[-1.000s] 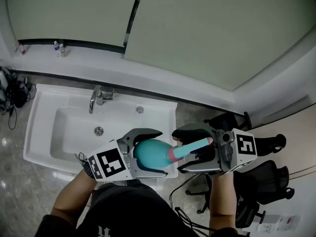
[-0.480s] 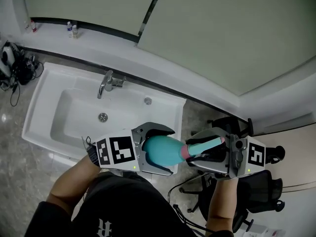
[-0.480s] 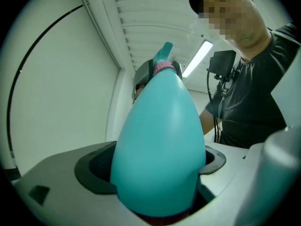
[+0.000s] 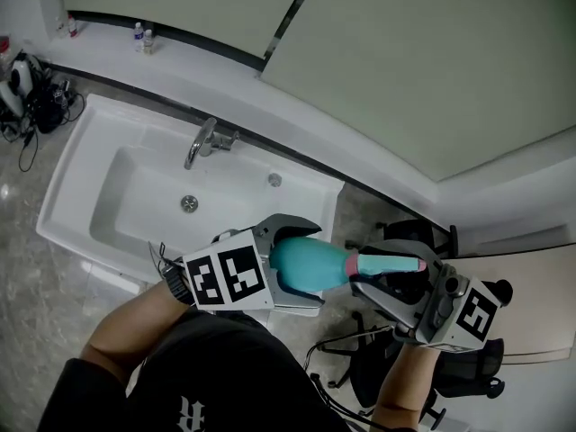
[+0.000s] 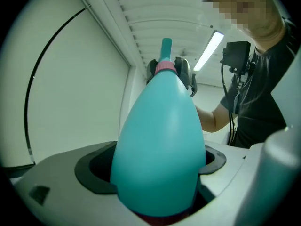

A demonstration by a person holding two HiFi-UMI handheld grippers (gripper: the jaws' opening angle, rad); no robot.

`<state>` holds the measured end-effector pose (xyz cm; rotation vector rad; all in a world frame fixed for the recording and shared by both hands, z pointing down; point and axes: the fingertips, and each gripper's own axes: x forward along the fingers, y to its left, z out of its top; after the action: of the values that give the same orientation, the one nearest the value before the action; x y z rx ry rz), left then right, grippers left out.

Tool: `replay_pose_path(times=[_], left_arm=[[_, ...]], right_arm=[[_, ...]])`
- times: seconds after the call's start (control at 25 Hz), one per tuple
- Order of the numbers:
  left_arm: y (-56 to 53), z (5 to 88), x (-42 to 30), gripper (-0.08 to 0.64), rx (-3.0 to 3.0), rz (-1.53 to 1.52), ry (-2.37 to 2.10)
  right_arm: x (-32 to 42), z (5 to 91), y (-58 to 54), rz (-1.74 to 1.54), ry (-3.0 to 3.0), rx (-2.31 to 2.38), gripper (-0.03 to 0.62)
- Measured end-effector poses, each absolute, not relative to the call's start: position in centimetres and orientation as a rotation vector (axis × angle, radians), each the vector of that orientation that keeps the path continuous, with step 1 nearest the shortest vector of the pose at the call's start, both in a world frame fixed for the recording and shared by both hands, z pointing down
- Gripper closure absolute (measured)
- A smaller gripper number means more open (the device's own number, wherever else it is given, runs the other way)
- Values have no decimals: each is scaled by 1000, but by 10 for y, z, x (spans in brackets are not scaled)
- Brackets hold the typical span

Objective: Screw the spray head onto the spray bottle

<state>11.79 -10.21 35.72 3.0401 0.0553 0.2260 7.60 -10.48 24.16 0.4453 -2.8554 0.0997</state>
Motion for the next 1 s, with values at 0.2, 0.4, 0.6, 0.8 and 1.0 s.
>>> replay_pose_path(times=[0.2, 0.4, 0.6, 0.8, 1.0], left_arm=[[-116, 358, 118, 94, 3021, 235, -131], [-139, 368, 118, 94, 2972, 295, -352], [-174, 387, 107, 94, 3014, 482, -869], [-193, 402, 110, 94, 2968, 461, -1080], [-197, 407, 118, 94, 2949, 395, -1027]], right_arm=[[80, 244, -117, 136, -2797, 709, 463], [89, 253, -142, 223, -2745, 1037, 463], [103, 275, -163, 447, -2637, 1327, 463], [114, 290, -180, 587, -2548, 1577, 463], [117, 294, -184, 590, -2513, 1655, 463]])
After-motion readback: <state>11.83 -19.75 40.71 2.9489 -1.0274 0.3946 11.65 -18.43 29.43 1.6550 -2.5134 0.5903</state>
